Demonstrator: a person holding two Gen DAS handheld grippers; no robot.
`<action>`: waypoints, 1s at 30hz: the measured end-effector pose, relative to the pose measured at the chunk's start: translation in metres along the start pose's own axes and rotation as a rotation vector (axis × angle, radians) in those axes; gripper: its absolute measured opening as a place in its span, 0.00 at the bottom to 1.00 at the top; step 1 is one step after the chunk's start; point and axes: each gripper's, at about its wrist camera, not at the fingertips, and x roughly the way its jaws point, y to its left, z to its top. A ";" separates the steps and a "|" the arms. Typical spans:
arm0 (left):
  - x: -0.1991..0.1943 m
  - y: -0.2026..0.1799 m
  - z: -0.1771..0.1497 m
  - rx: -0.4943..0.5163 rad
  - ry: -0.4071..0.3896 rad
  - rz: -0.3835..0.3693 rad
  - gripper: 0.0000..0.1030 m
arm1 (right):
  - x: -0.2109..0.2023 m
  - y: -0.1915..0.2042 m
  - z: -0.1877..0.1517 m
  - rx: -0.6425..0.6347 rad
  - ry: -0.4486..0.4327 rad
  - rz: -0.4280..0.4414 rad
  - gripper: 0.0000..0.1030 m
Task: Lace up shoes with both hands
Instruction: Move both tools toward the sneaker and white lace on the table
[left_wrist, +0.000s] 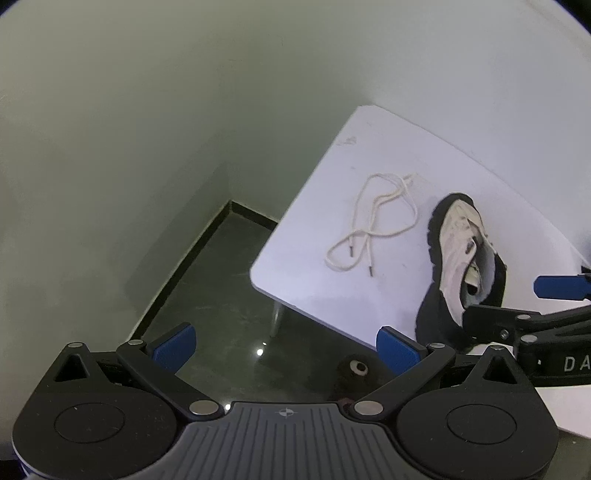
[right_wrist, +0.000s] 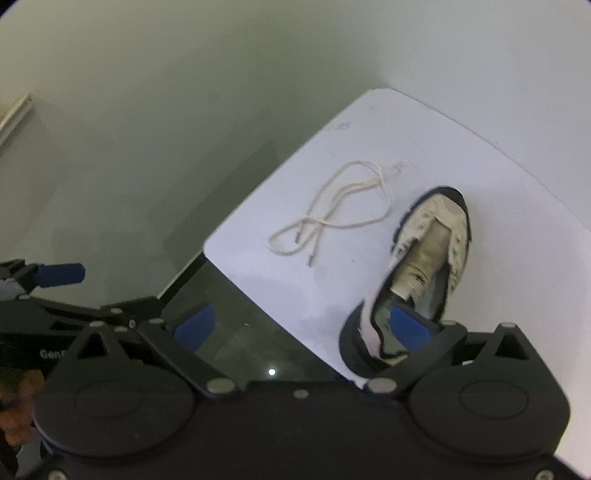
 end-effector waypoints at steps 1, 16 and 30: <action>0.002 -0.003 -0.001 0.006 0.004 0.004 1.00 | 0.000 -0.003 -0.002 0.004 0.005 -0.006 1.00; 0.009 -0.034 -0.011 0.027 -0.055 -0.094 1.00 | -0.003 -0.089 -0.024 0.080 0.017 -0.109 0.99; 0.023 -0.088 0.012 -0.136 -0.002 0.058 1.00 | 0.037 -0.130 0.028 -0.075 0.019 0.119 0.91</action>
